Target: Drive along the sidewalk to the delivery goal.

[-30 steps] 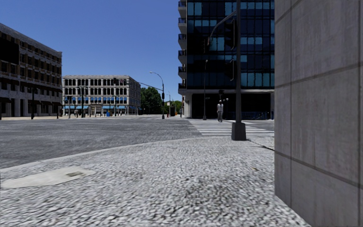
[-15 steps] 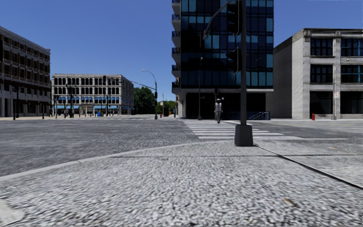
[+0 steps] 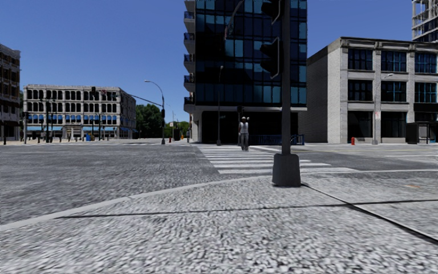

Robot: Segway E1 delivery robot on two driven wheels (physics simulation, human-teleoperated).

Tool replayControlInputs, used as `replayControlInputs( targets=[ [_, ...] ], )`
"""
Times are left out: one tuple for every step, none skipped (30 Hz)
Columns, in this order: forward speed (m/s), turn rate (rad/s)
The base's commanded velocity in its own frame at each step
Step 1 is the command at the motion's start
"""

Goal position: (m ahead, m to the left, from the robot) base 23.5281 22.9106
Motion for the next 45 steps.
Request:
replayControlInputs(
  targets=[
    [2.00, -0.39],
    [2.00, -0.39],
    [2.00, -0.39],
    [2.00, -0.39],
    [2.00, -0.39],
    [2.00, -0.39],
    [2.00, -0.39],
    [2.00, -0.36],
    [2.00, -0.20],
    [2.00, 0.00],
    [2.00, 0.00],
    [2.00, 0.00],
    [2.00, 0.00],
    [2.00, 0.00],
    [2.00, 0.00],
    [2.00, 0.00],
    [2.00, 0.00],
    [2.00, 0.00],
    [2.00, 0.00],
    [2.00, 0.00],
    [2.00, 0.00],
    [2.00, 0.00],
    [2.00, 0.00],
    [2.00, 0.00],
    [2.00, 0.00],
    [2.00, 0.00],
    [2.00, 0.00],
    [2.00, 0.00],
    [2.00, 0.00],
    [2.00, 0.00],
    [2.00, 0.00],
    [2.00, 0.00],
    [2.00, 0.00],
    [2.00, 0.00],
    [2.00, 0.00],
    [2.00, 0.00],
    [2.00, 0.00],
    [2.00, 0.00],
    [2.00, 0.00],
    [2.00, 0.00],
    [2.00, 0.00],
    [2.00, 0.00],
    [2.00, 0.00],
    [2.00, 0.00],
    [2.00, 0.00]
  ],
)
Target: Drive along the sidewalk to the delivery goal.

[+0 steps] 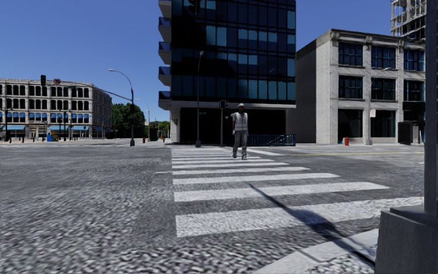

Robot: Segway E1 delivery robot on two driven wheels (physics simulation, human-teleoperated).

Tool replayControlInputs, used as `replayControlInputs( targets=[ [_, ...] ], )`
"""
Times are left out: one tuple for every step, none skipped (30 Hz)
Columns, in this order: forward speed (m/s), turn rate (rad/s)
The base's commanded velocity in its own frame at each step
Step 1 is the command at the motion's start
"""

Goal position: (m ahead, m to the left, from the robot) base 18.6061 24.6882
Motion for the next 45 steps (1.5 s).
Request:
replayControlInputs(
  targets=[
    [2.00, 0.00],
    [2.00, 0.00],
    [2.00, 0.00],
    [2.00, 0.00],
    [2.00, 0.00],
    [2.00, 0.00],
    [2.00, 0.00],
    [2.00, 0.00],
    [2.00, 0.00],
    [2.00, 0.00],
    [1.96, 0.00],
    [1.76, 0.00],
    [1.76, 0.00],
    [1.59, 0.00],
    [1.54, 0.00],
    [1.53, 0.00],
    [1.53, 0.00],
    [1.53, 0.00],
    [1.53, 0.00],
    [1.52, 0.00],
    [1.52, 0.00],
    [1.52, 0.00],
    [1.52, 0.00],
    [1.52, 0.00],
    [1.52, 0.00],
    [1.52, 0.00],
    [1.52, 0.00],
    [1.52, 0.00],
    [1.52, 0.05],
    [1.52, 0.05],
    [1.52, 0.15],
    [1.52, 0.20],
    [1.52, 0.24],
    [1.52, 0.24],
    [1.52, 0.29],
    [1.52, 0.34],
    [1.52, 0.37],
    [1.52, 0.39],
    [1.52, 0.39],
    [1.52, 0.41],
    [1.52, 0.41],
    [1.66, 0.41],
    [1.66, 0.41],
    [2.00, 0.41],
    [2.00, 0.41]
  ],
)
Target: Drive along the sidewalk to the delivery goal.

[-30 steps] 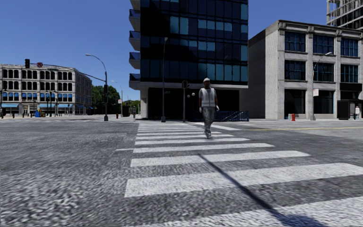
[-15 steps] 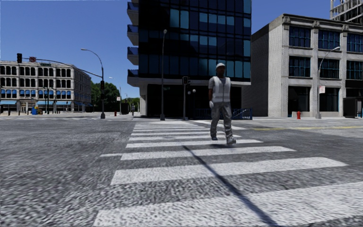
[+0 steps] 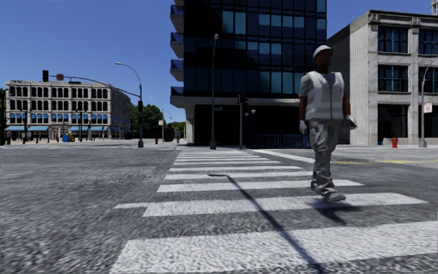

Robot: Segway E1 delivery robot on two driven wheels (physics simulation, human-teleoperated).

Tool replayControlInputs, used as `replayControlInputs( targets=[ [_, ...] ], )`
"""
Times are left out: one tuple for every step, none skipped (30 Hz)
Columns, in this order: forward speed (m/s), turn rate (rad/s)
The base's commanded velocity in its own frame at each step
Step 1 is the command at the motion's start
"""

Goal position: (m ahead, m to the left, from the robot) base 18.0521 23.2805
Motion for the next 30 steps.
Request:
replayControlInputs(
  targets=[
    [2.00, 0.41],
    [2.00, 0.41],
    [2.00, 0.41],
    [2.00, 0.39],
    [2.00, 0.38],
    [2.00, 0.37],
    [2.00, 0.37],
    [2.00, 0.28],
    [2.00, 0.00],
    [2.00, 0.00],
    [2.00, 0.00],
    [2.00, 0.00],
    [2.00, 0.00],
    [2.00, 0.00],
    [2.00, 0.00],
    [2.00, 0.00],
    [2.00, 0.00],
    [2.00, 0.00],
    [2.00, 0.00],
    [2.00, 0.00],
    [2.00, 0.00],
    [2.00, 0.00],
    [2.00, 0.00],
    [2.00, 0.00],
    [2.00, 0.00],
    [2.00, 0.00],
    [2.00, 0.00],
    [2.00, 0.00],
    [2.00, 0.02],
    [2.00, 0.10]
  ],
)
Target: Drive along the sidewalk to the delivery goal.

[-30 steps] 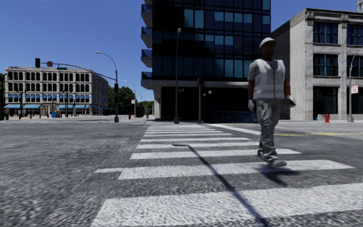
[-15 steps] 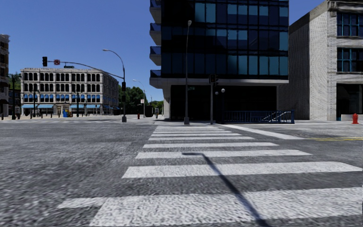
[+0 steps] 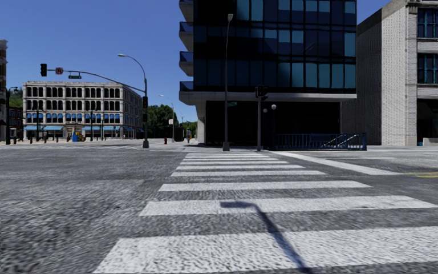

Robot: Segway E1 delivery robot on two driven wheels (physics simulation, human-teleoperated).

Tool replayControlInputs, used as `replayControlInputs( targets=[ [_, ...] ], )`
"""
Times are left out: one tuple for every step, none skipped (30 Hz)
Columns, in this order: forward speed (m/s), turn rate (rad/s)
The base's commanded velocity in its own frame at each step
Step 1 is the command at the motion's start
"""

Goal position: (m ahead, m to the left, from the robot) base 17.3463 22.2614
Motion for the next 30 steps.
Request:
replayControlInputs(
  targets=[
    [2.00, 0.16],
    [2.00, 0.16],
    [2.00, 0.17],
    [2.00, 0.19],
    [2.00, 0.21],
    [2.00, 0.21],
    [2.00, 0.23],
    [2.00, 0.24],
    [2.00, 0.24],
    [2.00, 0.25],
    [2.00, 0.25],
    [2.00, 0.25],
    [2.00, 0.25],
    [2.00, 0.25],
    [2.00, 0.25],
    [2.00, 0.21],
    [2.00, 0.03],
    [2.00, 0.00],
    [2.00, 0.00],
    [2.00, 0.00],
    [2.00, 0.00],
    [2.00, 0.00],
    [2.00, 0.00],
    [2.00, 0.00],
    [2.00, 0.00],
    [2.00, 0.00],
    [2.00, 0.00],
    [2.00, 0.00],
    [2.00, 0.00],
    [2.00, 0.00]
  ],
)
